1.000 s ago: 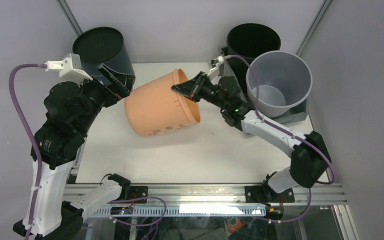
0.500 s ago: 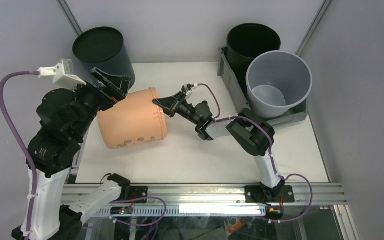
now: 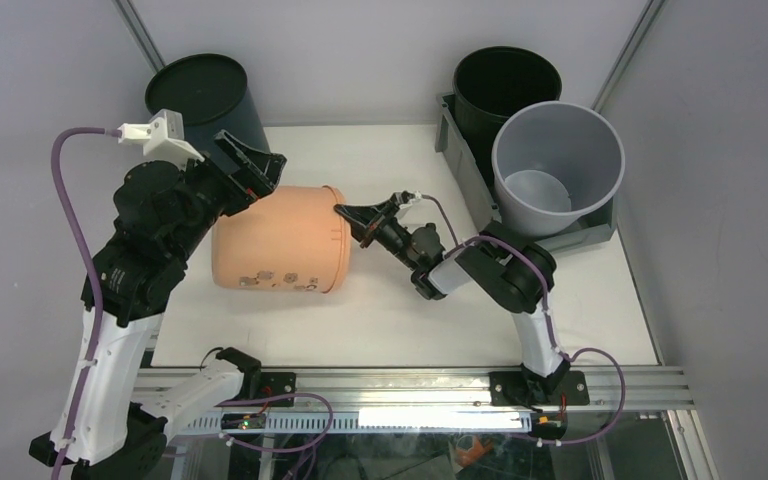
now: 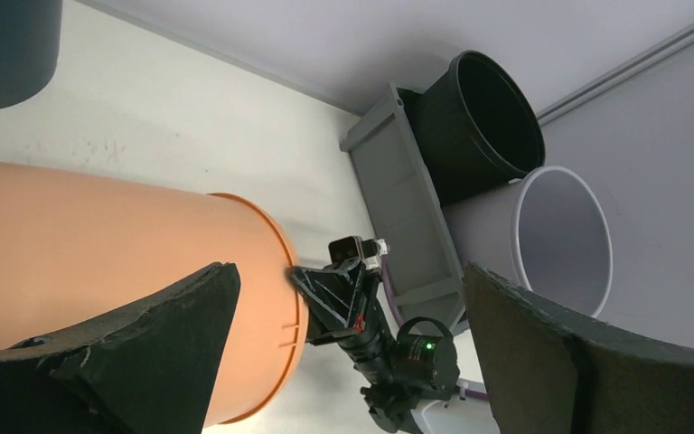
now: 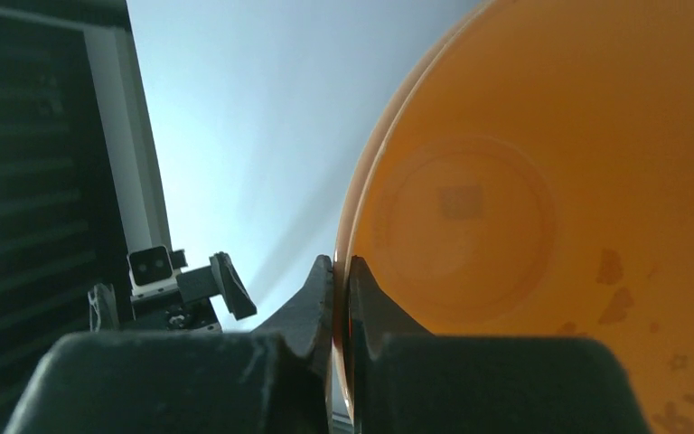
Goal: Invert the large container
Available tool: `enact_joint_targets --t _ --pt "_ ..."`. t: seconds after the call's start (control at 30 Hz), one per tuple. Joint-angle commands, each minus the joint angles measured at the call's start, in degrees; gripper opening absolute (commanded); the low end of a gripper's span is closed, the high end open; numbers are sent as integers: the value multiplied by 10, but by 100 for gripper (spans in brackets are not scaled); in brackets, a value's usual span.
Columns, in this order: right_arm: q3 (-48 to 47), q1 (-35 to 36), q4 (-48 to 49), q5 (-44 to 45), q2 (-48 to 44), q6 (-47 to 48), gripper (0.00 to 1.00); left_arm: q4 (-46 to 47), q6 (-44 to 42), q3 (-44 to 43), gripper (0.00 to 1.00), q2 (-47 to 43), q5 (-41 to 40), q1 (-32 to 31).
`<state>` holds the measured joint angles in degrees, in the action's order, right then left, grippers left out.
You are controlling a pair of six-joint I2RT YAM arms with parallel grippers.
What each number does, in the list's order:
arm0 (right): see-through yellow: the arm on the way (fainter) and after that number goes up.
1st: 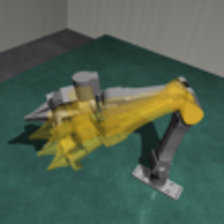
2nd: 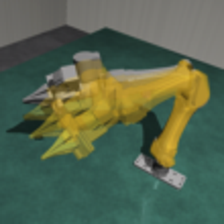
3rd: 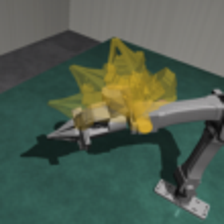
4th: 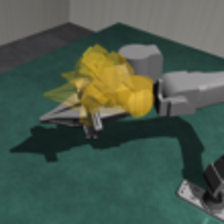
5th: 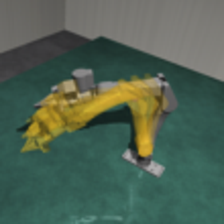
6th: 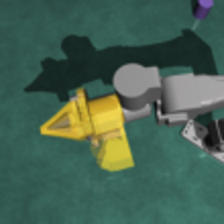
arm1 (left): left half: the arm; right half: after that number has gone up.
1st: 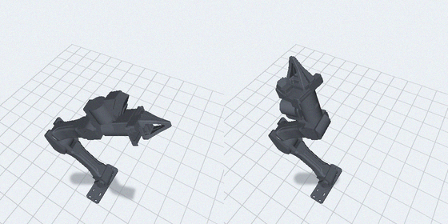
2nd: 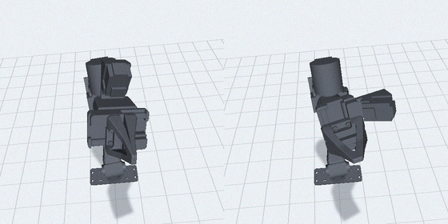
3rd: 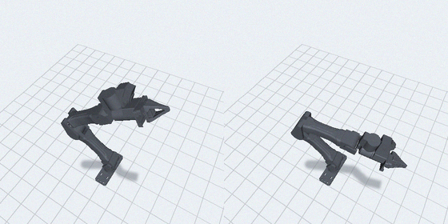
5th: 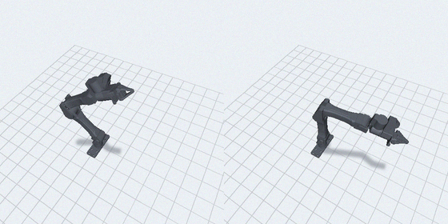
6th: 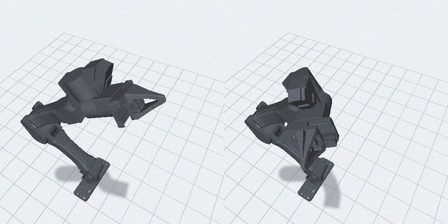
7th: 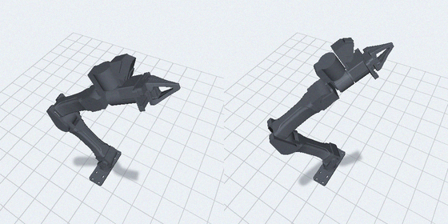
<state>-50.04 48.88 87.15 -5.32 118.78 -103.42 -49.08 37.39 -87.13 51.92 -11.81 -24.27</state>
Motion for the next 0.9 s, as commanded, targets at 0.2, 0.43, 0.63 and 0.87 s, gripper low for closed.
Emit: enact_joint_targets --t 0.2,0.43,0.63,0.87 --pt "120 -18 50 22 -10 -37 2 45 6 16 99 -4 30 3" --pt "155 -21 -47 10 -50 -3 26 47 2 24 99 -9 29 3" --pt "148 -20 -117 -6 -66 11 43 47 1 34 99 -14 28 3" --pt "143 -18 -158 -16 -74 19 57 47 3 42 99 -7 38 3"
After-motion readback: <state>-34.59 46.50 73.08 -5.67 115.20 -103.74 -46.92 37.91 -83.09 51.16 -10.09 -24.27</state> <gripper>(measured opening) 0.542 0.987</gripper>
